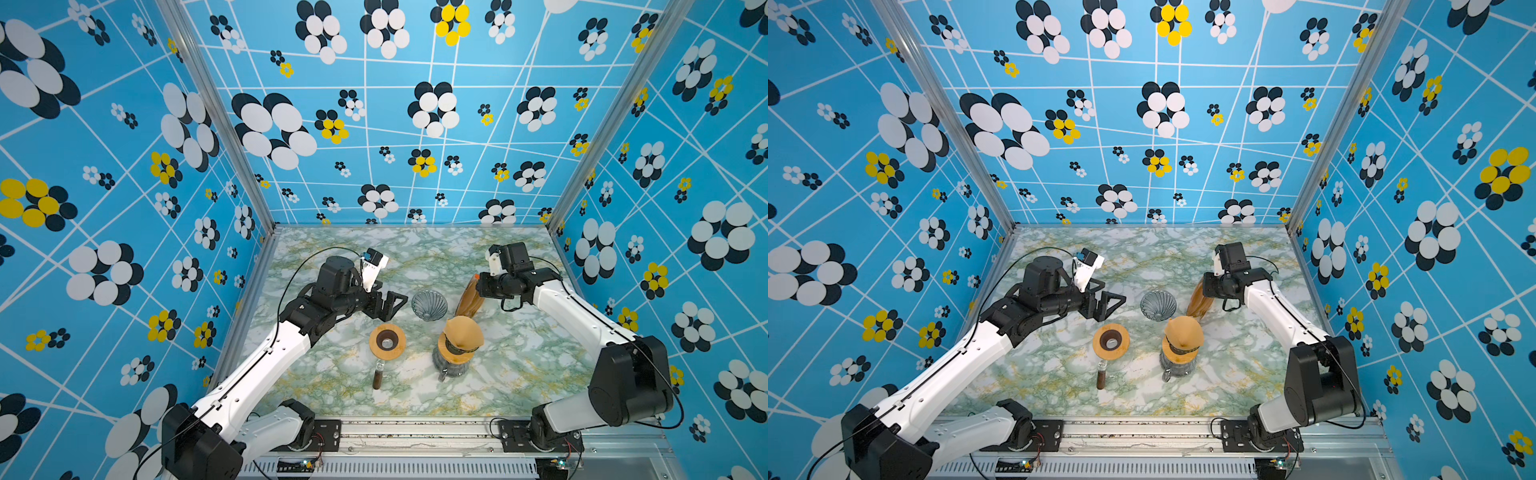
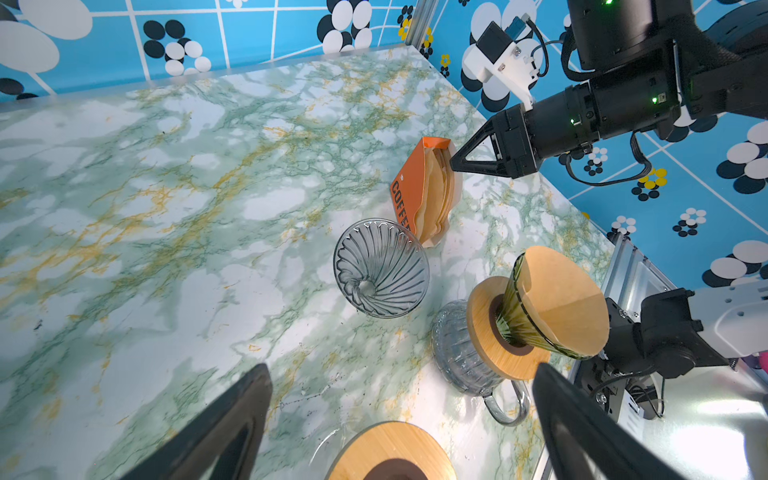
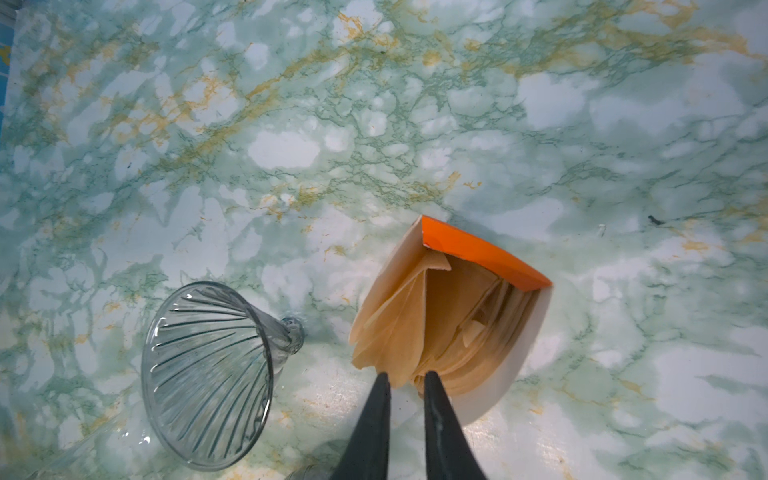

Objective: Place the coffee filter in the dripper
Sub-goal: 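Move the left gripper toward the clear glass dripper while the right reaches the filter box, then pinch a paper filter from the orange box with the right gripper and lift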

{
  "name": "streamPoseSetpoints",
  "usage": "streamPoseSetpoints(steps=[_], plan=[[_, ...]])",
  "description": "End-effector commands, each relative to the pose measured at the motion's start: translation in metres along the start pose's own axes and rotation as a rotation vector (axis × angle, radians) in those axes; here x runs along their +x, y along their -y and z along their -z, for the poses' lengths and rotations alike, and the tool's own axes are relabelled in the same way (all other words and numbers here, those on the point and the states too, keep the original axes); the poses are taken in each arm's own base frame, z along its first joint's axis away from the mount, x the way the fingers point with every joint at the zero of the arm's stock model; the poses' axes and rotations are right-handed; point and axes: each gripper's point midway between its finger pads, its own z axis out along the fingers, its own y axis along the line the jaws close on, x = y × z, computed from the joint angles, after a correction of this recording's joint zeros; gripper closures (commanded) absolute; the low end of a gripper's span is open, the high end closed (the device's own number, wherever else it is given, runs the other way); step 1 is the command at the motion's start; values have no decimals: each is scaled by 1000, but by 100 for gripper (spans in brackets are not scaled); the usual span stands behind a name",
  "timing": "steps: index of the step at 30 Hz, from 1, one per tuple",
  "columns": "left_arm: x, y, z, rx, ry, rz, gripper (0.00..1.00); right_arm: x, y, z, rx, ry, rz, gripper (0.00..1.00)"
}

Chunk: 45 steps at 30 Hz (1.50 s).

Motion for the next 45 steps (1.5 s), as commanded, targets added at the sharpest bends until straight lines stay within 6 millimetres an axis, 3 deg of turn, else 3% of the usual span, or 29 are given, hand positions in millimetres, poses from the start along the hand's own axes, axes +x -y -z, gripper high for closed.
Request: streamPoseSetpoints(steps=[1, 34, 39, 45], plan=[[4, -2, -3, -14, -17, -20, 1, -15, 4, -2, 23, 35, 12, 82], [7, -1, -3, -29, -31, -41, 1, -16, 9, -48, 41, -25, -7, 86], [7, -1, -3, -29, -30, -42, 1, -19, 7, -42, 39, -10, 2, 92], [5, 1, -1, -26, -24, -46, 1, -21, -1, -16, 27, 30, 25, 98]])
